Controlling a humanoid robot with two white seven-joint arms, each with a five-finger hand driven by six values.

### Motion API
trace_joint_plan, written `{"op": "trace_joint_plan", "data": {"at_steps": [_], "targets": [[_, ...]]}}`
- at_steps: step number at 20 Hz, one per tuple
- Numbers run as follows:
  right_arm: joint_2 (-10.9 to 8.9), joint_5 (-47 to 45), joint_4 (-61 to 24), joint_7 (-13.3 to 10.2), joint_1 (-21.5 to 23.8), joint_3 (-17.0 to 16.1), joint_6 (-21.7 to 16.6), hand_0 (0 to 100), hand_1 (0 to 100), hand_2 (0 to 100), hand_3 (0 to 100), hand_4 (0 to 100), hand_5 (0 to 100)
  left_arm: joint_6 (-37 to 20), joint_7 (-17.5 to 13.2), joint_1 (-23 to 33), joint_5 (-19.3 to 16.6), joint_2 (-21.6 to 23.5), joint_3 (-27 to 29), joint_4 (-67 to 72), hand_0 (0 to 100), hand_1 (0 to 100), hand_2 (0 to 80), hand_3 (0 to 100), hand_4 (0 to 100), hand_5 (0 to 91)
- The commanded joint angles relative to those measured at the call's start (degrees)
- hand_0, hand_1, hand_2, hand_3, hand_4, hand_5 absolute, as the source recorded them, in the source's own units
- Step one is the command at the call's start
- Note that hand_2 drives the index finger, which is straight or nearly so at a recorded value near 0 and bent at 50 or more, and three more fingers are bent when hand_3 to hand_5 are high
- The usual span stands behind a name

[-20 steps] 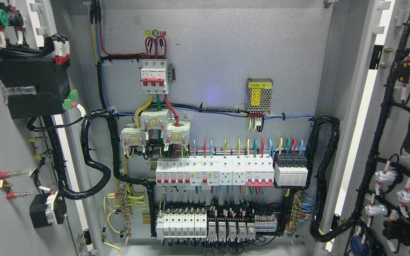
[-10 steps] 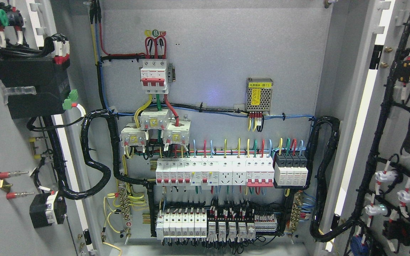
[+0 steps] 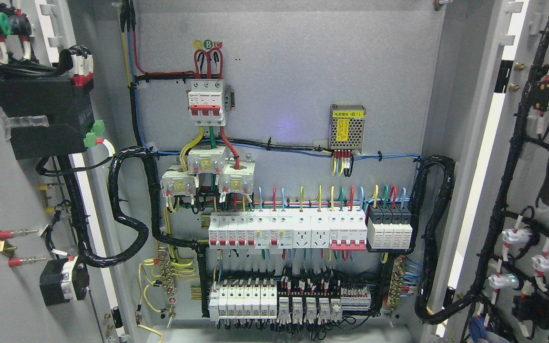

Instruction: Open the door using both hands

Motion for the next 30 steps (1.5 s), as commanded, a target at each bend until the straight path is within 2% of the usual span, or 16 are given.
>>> {"op": "trace_joint_plan", "data": {"at_steps": [1,6,10,13,25,30], "targets": [[-1.76,-1.54,0.94,0.01,0.39,-2.58,0.04,12,39,0,0,0,0,-34.94,0.03,0.60,0.51,-0.47,7.43,-3.01,12,39,0.0,0,0,0.0],[-2.02,-1.54,2.17,0.01,1.53,-2.58,0.04,12,39,0,0,0,0,-35.64,0.03,1.75,2.71,-0.21,11.74,-3.01,12,39,0.0,0,0,0.0],[-2.20,-6.88,2.79,0.01,2.32,-2.67,0.04,12,39,0,0,0,0,-39.86,0.03,4.03,3.94,-0.03,13.33,-2.93,12,39,0.0,0,0,0.0],[-2.28,-7.25,3.32,0.01,3.81,-3.90,-0.05,12,39,0,0,0,0,-41.45,0.03,4.74,4.56,-0.03,14.20,-2.93,12,39,0.0,0,0,0.0],[-2.20,-9.36,7.18,0.01,5.84,-7.06,-0.14,12,39,0,0,0,0,-41.80,0.12,5.00,7.55,0.06,19.30,-2.84,12,39,0.0,0,0,0.0],[-2.20,-9.45,8.42,0.01,5.84,-9.70,-0.14,12,39,0,0,0,0,-41.80,0.12,5.00,9.74,1.46,22.29,-2.57,12,39,0.0,0,0,0.0]]}}
